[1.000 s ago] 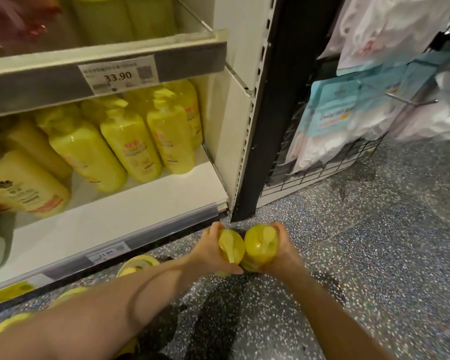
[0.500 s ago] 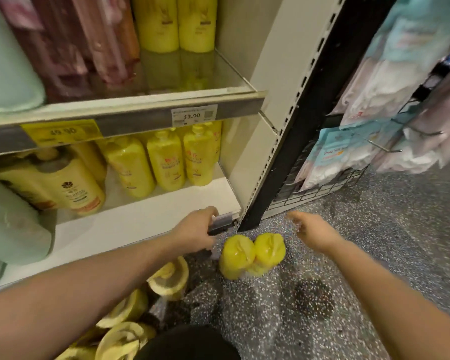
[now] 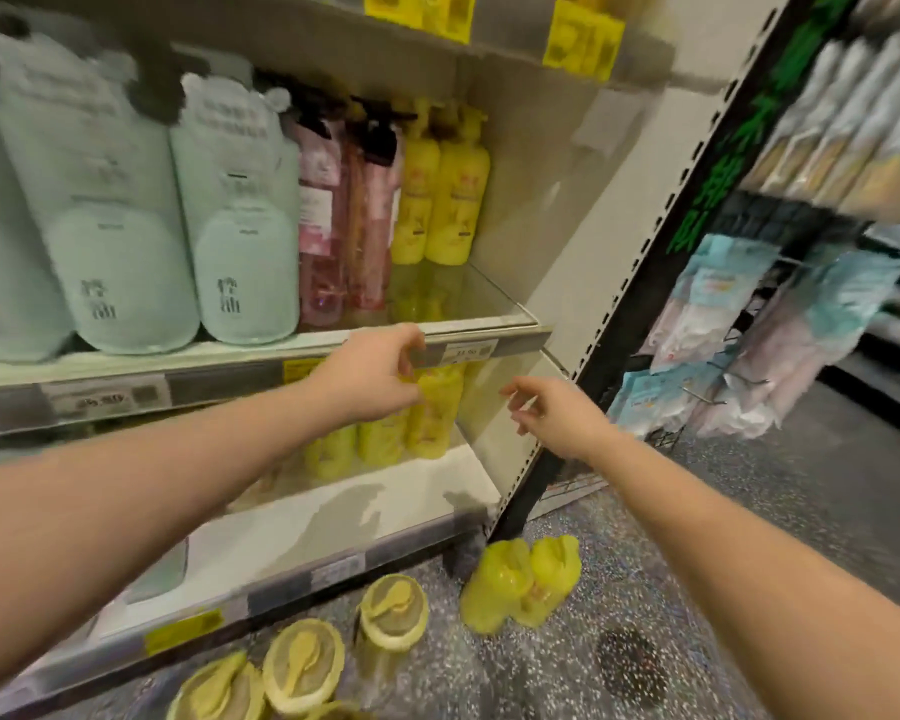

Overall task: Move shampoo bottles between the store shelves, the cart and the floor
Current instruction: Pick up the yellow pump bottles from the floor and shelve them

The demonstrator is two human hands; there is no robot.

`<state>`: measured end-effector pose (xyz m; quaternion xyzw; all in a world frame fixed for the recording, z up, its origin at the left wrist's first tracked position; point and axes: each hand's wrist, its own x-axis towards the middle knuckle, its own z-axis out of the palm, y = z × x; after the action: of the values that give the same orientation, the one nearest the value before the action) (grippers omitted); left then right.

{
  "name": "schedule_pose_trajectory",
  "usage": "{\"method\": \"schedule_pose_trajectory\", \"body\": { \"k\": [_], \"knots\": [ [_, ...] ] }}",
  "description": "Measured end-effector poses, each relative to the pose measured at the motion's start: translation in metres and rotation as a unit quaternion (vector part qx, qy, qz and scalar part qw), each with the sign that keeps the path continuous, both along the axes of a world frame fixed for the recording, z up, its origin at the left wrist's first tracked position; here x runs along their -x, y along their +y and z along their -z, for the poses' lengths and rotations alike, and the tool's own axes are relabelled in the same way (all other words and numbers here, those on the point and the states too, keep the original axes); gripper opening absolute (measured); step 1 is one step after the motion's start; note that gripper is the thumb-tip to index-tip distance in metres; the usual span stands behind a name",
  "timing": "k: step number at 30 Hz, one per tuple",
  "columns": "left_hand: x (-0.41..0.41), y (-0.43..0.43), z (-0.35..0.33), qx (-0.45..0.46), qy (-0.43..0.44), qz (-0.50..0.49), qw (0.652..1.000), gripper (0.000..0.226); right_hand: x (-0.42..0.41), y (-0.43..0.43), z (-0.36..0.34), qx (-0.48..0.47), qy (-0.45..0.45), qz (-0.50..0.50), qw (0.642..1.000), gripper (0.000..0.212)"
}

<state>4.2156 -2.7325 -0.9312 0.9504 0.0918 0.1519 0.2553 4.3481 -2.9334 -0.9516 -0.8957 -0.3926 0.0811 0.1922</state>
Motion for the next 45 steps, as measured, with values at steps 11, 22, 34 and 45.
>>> {"method": "schedule_pose_trajectory", "body": {
  "k": [11,22,34,45],
  "knots": [
    [0.007,0.027,-0.072,-0.029,-0.038,-0.036,0.998,0.047,-0.009,0.051,-0.083,-0.102,-0.042,0.024,0.994,0.046],
    [-0.124,0.019,-0.100,-0.041,-0.032,-0.150,0.987,0.052,-0.160,0.104,-0.104,-0.109,-0.045,0.026,0.993,0.070],
    [-0.245,0.070,-0.120,0.006,-0.063,-0.335,0.940,0.075,-0.235,0.197,-0.114,-0.283,0.088,-0.011,0.955,0.066],
    [-0.281,0.119,-0.121,0.084,-0.092,-0.359,0.925,0.060,-0.264,0.247,-0.099,-0.374,0.168,0.015,0.912,0.098]
  ]
}}
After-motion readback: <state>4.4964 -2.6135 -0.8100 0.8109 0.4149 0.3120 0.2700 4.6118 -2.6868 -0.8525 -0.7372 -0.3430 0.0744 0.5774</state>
